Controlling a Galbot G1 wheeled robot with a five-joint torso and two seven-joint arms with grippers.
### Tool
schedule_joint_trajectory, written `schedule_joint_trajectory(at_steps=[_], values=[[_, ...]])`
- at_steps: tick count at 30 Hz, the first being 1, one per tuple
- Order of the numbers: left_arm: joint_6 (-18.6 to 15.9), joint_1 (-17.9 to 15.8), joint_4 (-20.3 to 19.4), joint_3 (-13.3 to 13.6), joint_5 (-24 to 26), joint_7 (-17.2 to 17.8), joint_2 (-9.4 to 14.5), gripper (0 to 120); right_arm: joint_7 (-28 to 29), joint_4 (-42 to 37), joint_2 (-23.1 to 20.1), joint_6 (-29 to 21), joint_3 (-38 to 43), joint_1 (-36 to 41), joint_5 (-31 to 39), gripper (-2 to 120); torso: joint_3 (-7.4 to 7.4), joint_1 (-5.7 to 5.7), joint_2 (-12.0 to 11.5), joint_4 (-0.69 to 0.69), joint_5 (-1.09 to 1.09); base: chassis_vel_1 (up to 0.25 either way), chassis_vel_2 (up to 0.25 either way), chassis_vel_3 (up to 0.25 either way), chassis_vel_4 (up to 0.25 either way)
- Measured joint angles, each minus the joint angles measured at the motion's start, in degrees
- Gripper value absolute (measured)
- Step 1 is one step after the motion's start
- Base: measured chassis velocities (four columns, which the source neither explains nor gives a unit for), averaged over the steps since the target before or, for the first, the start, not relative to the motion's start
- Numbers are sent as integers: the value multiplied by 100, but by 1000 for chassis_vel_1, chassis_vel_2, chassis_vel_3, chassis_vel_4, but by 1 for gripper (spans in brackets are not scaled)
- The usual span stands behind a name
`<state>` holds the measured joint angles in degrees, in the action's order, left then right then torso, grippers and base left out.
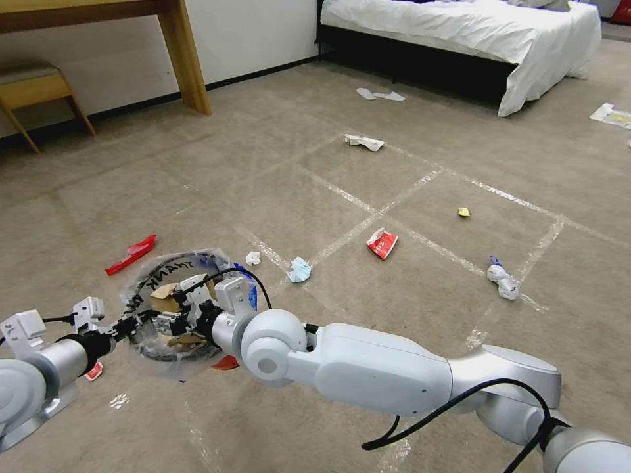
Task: Pick up the trash bin and place the garbage on the floor into it.
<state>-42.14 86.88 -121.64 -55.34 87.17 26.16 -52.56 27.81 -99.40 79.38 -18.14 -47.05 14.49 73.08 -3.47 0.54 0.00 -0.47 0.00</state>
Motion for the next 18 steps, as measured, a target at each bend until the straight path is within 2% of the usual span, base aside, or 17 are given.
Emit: schedule_joint_trajectory(at_steps=[4,18], values=[[0,22,-20,3,-18,-2,-22,0,17,-5,7,0,1,7,-20,64,0,0,0,0,0,0,0,0,0],[0,48,-49,24,-75,-7,-87,0,13,76,46,3,91,-55,-36,62,0,0,0,0,0,0,0,0,0]])
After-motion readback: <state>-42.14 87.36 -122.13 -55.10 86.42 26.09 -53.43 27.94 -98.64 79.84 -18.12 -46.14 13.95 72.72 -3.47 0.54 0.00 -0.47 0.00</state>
